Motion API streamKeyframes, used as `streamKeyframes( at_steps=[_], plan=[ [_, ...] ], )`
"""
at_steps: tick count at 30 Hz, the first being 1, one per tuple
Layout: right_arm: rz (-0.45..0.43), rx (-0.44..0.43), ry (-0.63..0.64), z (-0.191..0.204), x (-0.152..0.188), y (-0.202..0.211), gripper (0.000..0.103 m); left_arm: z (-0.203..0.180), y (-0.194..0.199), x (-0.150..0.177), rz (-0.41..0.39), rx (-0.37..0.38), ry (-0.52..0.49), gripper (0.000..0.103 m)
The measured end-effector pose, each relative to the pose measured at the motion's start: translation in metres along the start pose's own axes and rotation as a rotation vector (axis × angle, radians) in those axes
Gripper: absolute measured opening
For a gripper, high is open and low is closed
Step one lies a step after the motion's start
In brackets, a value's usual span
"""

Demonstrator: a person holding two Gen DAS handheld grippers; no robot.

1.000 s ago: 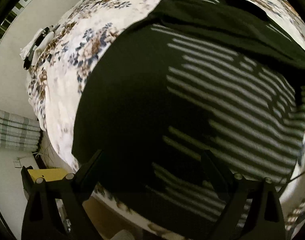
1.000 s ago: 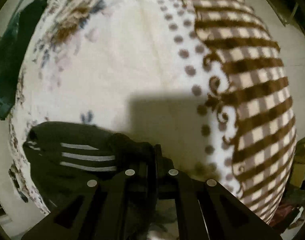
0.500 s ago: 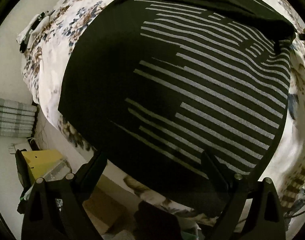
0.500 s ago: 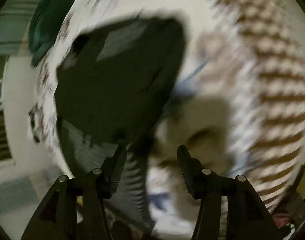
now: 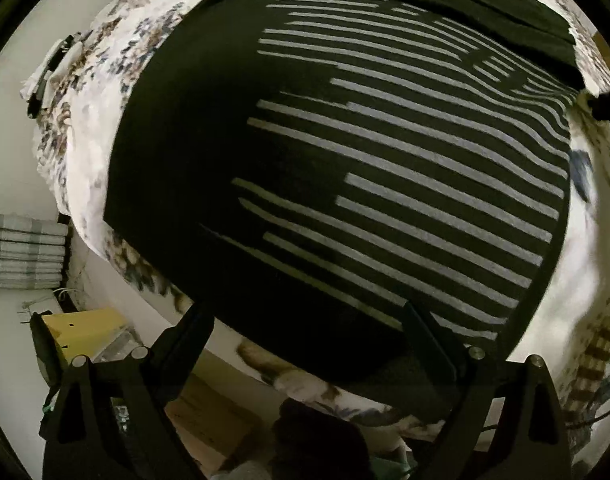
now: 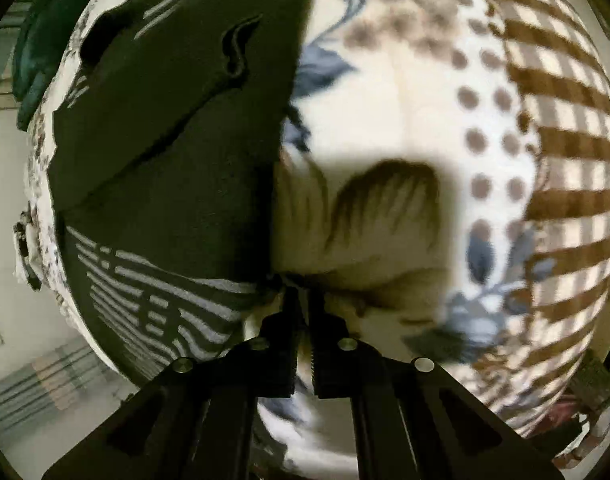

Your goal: Fold small clothes

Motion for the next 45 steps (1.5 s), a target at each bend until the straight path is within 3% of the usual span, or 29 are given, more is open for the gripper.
streamKeyframes(
  at_steps=[1,2,3,8,11,14,16,17,18,20,23,24,26,27,29,32,33,39,45],
  plan=[
    [-0.008,-0.022,-0.009,-0.003,-0.002,0.010,0.025,-0.004,0.000,0.002,-0.002,0.012,-0.005,0.096],
    [-0.036,-0.044,-0.023,-0.007,-0.008,0.023,0.047,-0.008,-0.001,0.004,-0.001,0.021,-0.014,0.096],
    [-0.072,-0.067,-0.038,-0.014,-0.014,0.038,0.058,-0.011,-0.001,0.005,0.001,0.026,-0.021,0.096],
    [-0.198,-0.147,-0.101,-0.031,-0.094,0.073,0.060,-0.028,-0.005,0.009,-0.002,0.042,-0.051,0.096],
    [-0.213,-0.192,-0.117,-0.028,-0.141,0.067,0.060,-0.029,-0.005,0.009,-0.005,0.036,-0.048,0.096],
    [-0.169,-0.198,-0.165,-0.012,-0.181,0.035,0.060,-0.028,-0.006,0.008,-0.008,0.031,-0.042,0.096],
    [-0.146,-0.174,-0.169,-0.007,-0.188,0.022,0.053,-0.027,-0.008,0.008,-0.010,0.026,-0.043,0.096],
    [-0.143,-0.110,-0.120,0.001,-0.190,0.019,0.019,-0.028,-0.009,0.008,-0.010,0.022,-0.044,0.096],
    [-0.143,-0.057,-0.069,0.011,-0.188,0.018,0.012,-0.028,-0.010,0.008,-0.010,0.022,-0.045,0.096],
    [-0.213,0.059,-0.002,0.023,-0.186,0.033,0.009,-0.028,-0.013,0.009,-0.003,0.023,-0.048,0.096],
    [-0.300,0.155,-0.036,0.012,-0.203,0.059,0.007,-0.029,-0.013,0.011,-0.011,0.026,-0.047,0.096],
    [-0.300,0.167,-0.065,0.004,-0.210,0.059,0.007,-0.030,-0.013,0.012,-0.012,0.029,-0.048,0.096],
    [-0.202,0.119,-0.108,-0.004,-0.218,0.044,0.008,-0.032,-0.013,0.015,-0.013,0.030,-0.055,0.096],
    [-0.195,0.117,-0.099,-0.001,-0.219,0.043,0.009,-0.033,-0.012,0.016,-0.015,0.029,-0.061,0.096],
    [-0.182,0.099,-0.070,0.004,-0.215,0.052,0.015,-0.036,-0.010,0.021,-0.023,0.031,-0.073,0.096],
    [-0.144,0.009,-0.081,0.004,-0.192,0.065,0.053,-0.042,-0.010,0.029,-0.017,0.057,-0.089,0.096],
    [-0.136,0.003,-0.082,0.001,-0.183,0.070,0.060,-0.046,-0.011,0.033,-0.009,0.064,-0.105,0.096],
    [-0.076,-0.011,-0.088,-0.038,-0.107,0.085,0.065,-0.077,-0.016,0.056,0.011,0.098,-0.184,0.096],
    [-0.036,0.000,-0.101,-0.099,-0.033,0.081,0.065,-0.116,-0.048,0.072,0.020,0.077,-0.304,0.092]
  ],
)
Point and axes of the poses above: each gripper's, at about its wrist camera, not at the fingertips, and y roughly against the way its jaws point, z to its left, x to its underside, the point moved 6 cm from there along -y, roughly the way its jaws point, and after that the axes turned 3 degrees about x, right-handed, at the moved point
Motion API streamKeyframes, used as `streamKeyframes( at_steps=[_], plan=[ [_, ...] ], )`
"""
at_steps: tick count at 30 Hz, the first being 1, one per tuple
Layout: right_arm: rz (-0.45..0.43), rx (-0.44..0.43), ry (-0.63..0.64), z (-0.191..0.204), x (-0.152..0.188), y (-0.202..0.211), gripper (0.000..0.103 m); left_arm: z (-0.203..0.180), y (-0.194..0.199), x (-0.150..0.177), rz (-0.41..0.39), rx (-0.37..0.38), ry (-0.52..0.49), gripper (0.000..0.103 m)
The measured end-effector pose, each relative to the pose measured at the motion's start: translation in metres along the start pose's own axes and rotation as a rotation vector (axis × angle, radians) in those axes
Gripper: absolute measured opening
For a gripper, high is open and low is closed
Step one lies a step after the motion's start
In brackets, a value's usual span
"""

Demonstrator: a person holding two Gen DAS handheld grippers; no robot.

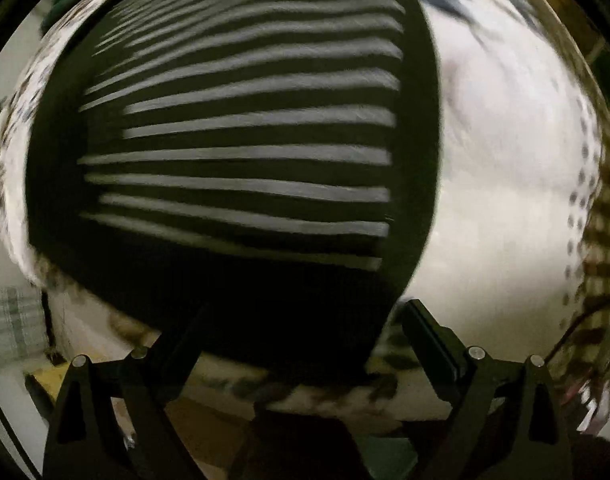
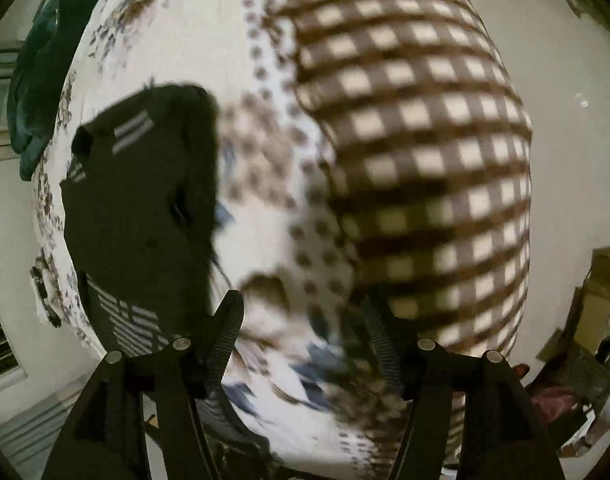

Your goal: Fold small clothes

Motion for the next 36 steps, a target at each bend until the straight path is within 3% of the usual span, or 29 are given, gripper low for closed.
streamKeyframes(
  at_steps=[2,3,4,5,6,10,14,19,20,21,22,28,31,36],
  plan=[
    [0.007,-0.022,-0.005,0.002,0.002,-0.014,0.065,-0.009,-0.007,-0.004,-0.028,-0.002,-0.046,0.086],
    [0.004,-0.034,-0.002,0.005,0.001,-0.018,0.065,-0.012,-0.002,-0.007,-0.068,0.013,-0.064,0.059],
    [-0.003,-0.048,0.000,0.011,-0.001,-0.023,0.065,-0.015,0.002,-0.010,-0.085,0.026,-0.078,0.040],
    [-0.013,-0.085,0.001,0.019,-0.008,-0.027,0.065,-0.013,0.007,-0.013,-0.091,-0.013,-0.092,0.012],
    [-0.020,-0.111,-0.003,0.030,-0.014,-0.031,0.065,-0.012,0.011,-0.014,-0.100,-0.013,-0.092,0.008],
    [-0.079,-0.246,-0.056,0.057,-0.049,-0.035,0.065,0.008,0.034,-0.018,-0.116,0.042,0.013,0.007],
    [-0.151,-0.317,-0.138,0.070,-0.088,-0.034,0.065,0.026,0.067,-0.019,-0.153,0.064,0.076,0.006],
    [-0.123,-0.268,-0.199,0.076,-0.125,-0.052,0.065,0.047,0.099,-0.025,-0.197,0.082,0.105,0.006],
    [-0.123,-0.251,-0.199,0.080,-0.127,-0.054,0.055,0.049,0.105,-0.027,-0.204,0.084,0.107,0.006],
    [-0.126,-0.230,-0.193,0.082,-0.127,-0.054,0.027,0.053,0.110,-0.030,-0.210,0.090,0.112,0.006],
    [-0.123,-0.200,-0.178,0.085,-0.127,-0.051,0.011,0.058,0.114,-0.030,-0.215,0.098,0.121,0.006],
    [-0.181,-0.106,-0.071,0.123,-0.120,-0.002,0.011,0.112,0.145,-0.048,-0.273,0.173,0.192,0.006],
    [-0.194,-0.059,-0.019,0.163,-0.112,0.025,0.011,0.149,0.156,-0.054,-0.286,0.232,0.263,0.006],
    [-0.213,0.013,0.082,0.263,-0.099,0.051,0.011,0.211,0.155,-0.054,-0.267,0.331,0.369,0.006]
  ],
)
Point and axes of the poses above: each gripper's, at about its wrist camera, not at the fingertips, and y roughly against the way its jaws point, z to its left, x to its underside, the point moved 6 cm from there along -y, roughly the way its jaws point, and after that the axes turned 3 degrees about x, right-handed, at the moved point
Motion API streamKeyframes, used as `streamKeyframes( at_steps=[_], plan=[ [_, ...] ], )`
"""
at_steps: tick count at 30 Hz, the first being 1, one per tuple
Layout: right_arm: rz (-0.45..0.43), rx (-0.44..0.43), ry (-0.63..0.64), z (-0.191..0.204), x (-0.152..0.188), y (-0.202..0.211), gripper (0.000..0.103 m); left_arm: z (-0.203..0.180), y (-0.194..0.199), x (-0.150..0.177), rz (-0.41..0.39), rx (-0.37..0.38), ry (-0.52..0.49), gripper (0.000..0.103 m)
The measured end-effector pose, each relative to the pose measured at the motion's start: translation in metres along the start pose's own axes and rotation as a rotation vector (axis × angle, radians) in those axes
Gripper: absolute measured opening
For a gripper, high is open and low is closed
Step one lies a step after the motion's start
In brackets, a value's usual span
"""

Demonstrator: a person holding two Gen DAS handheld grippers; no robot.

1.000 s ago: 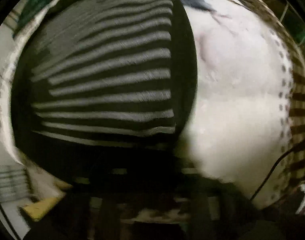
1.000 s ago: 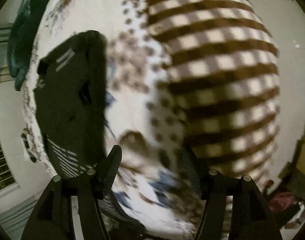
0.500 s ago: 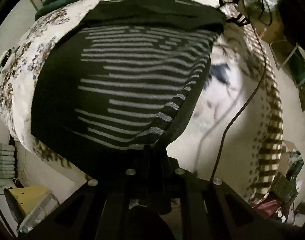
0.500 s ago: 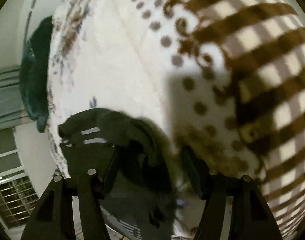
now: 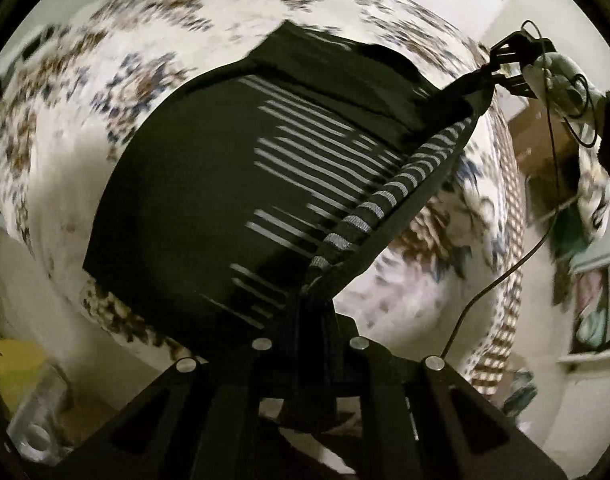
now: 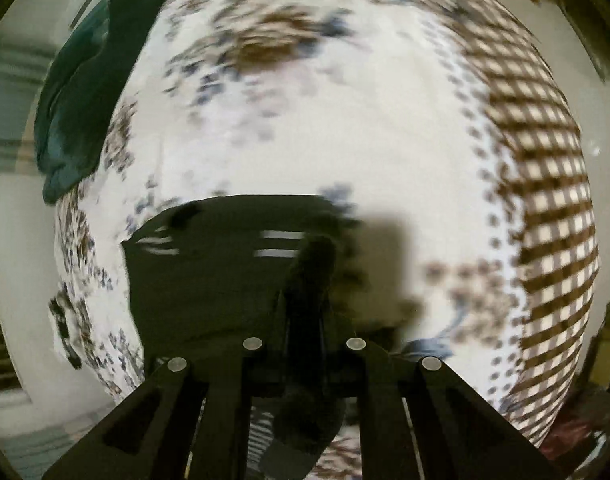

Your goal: Fold small clothes

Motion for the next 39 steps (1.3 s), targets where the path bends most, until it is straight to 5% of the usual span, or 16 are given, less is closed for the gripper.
streamKeyframes(
  at_steps=[6,12,19,25,29,31,33,39],
  plan=[
    [-0.022,0.098,0.106,0.148,0.002,-0.022,0.011,0.076,0.005,-0.021,0.023,0.073,0.106,0.004],
    [-0.012,0.215,0.179,0.278,0.004,-0.100,0.011,0.156,0.002,-0.043,0.001,0.111,0.239,0.004],
    [0.000,0.325,0.235,0.363,0.013,-0.183,0.011,0.237,-0.019,-0.054,-0.002,0.117,0.348,0.003],
    [0.057,0.310,0.203,0.375,0.015,-0.226,0.014,0.271,-0.055,-0.050,0.076,0.161,0.413,0.007],
    [0.134,0.166,0.204,0.371,0.027,-0.218,0.044,0.286,-0.059,-0.038,0.137,0.160,0.449,0.017],
    [0.137,0.123,0.205,0.362,0.036,-0.203,0.053,0.288,-0.055,-0.037,0.146,0.144,0.432,0.028],
    [0.135,0.102,0.215,0.347,0.049,-0.182,0.054,0.287,-0.049,-0.042,0.143,0.126,0.397,0.052],
    [0.119,0.076,0.195,0.308,0.063,-0.153,0.057,0.264,-0.057,-0.072,0.119,0.113,0.227,0.055]
  ],
)
Point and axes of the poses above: each gripper's, at about its wrist camera, not at the fingertips, and y roughly against the way its jaws point, z to its left, x to its underside, the point moved 6 cm from there along -y, roughly the way its jaws point, and after that the axes turned 3 degrees about x, right-handed, at the moved point
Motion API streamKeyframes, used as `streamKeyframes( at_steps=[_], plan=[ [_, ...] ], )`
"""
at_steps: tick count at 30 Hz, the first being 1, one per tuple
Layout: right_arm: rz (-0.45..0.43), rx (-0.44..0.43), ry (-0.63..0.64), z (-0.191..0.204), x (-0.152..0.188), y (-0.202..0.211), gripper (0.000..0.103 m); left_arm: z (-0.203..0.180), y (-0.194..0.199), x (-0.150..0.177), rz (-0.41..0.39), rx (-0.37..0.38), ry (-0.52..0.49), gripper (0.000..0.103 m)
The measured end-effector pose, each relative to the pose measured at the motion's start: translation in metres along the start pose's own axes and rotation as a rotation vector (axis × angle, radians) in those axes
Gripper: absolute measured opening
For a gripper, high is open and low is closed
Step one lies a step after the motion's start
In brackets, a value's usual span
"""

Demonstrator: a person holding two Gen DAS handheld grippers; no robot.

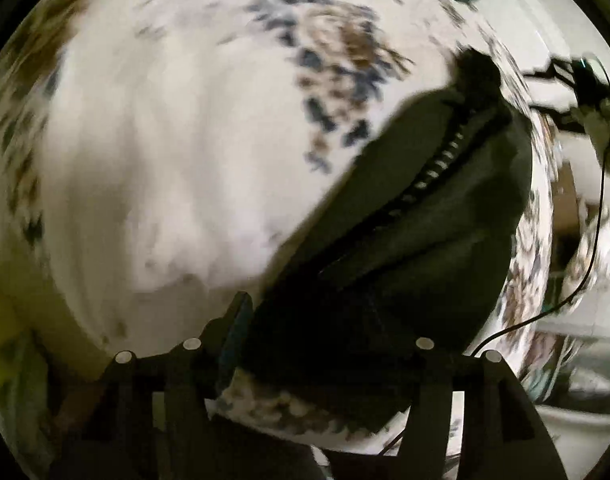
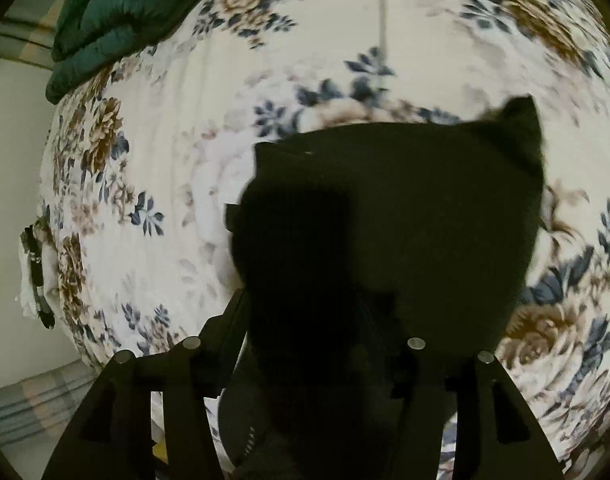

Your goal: Fold small clothes

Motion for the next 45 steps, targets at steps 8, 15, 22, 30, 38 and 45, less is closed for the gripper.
streamKeyframes(
  at_steps=[8,15,22,30,38,45],
  plan=[
    [0.074,0.095,0.121,0.049,-0.014,-0.060,0.057,-0.024,-0.049,-0.007,0.043,-0.082,-0.192,0.006],
    [-0.027,0.209,0.055,0.055,-0.019,-0.047,0.015,-0.015,-0.005,0.002,-0.039,-0.021,-0.124,0.003],
    [0.003,0.180,0.021,0.085,-0.030,-0.061,0.015,0.008,-0.003,0.000,-0.020,-0.007,-0.038,0.004],
    [0.065,-0.073,-0.014,0.045,0.037,-0.029,0.058,0.039,0.017,-0.001,-0.002,0.051,0.055,0.063],
    [0.227,-0.075,-0.110,-0.080,0.261,-0.037,0.066,0.023,0.000,-0.016,0.019,0.034,-0.024,0.063],
    [0.364,-0.155,-0.255,-0.109,0.412,-0.114,0.066,0.015,0.004,-0.012,0.017,-0.026,-0.012,0.063]
  ],
)
Point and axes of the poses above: each gripper's, at about its wrist camera, not at the fingertips, and y roughly against the way its jaws point, z to its left, x to its underside, the point moved 6 cm from there along -y, roughly the way its jaws point, and after that the axes turned 3 degrees about x, right-handed, at the moved point
